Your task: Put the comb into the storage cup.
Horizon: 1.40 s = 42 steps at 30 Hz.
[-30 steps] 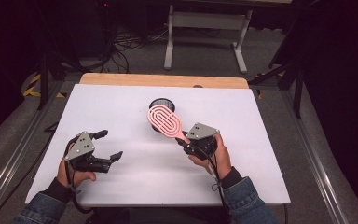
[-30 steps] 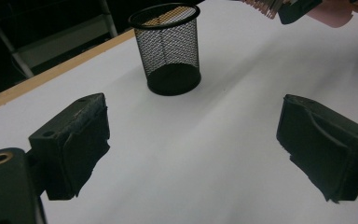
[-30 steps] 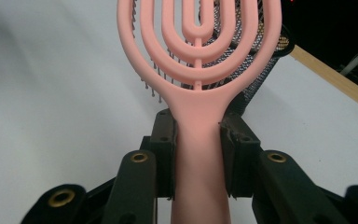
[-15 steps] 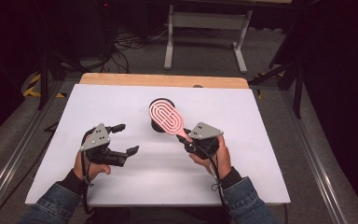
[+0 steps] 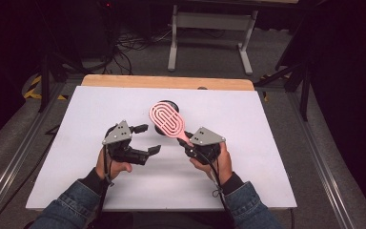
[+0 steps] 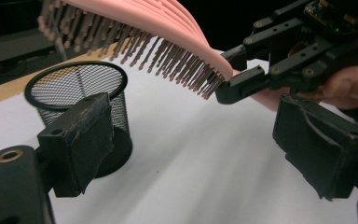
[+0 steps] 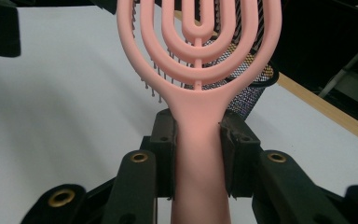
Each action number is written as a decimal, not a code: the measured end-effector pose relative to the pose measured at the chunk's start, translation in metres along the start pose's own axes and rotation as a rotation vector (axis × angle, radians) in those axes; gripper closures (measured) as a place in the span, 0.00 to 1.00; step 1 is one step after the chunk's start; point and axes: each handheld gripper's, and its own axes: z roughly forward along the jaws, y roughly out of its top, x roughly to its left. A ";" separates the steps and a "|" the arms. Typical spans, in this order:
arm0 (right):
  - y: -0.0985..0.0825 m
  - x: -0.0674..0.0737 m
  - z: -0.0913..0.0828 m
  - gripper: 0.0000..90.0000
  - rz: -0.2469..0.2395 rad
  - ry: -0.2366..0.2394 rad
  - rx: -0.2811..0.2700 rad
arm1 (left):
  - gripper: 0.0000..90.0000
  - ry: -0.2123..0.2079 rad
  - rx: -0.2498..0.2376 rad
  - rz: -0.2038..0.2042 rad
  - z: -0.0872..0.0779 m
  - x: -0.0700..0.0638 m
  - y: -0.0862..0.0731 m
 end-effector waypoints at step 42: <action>0.000 0.038 0.013 0.76 -0.129 -0.096 -0.085 | 0.69 -0.025 -0.246 -0.146 0.015 -0.012 0.013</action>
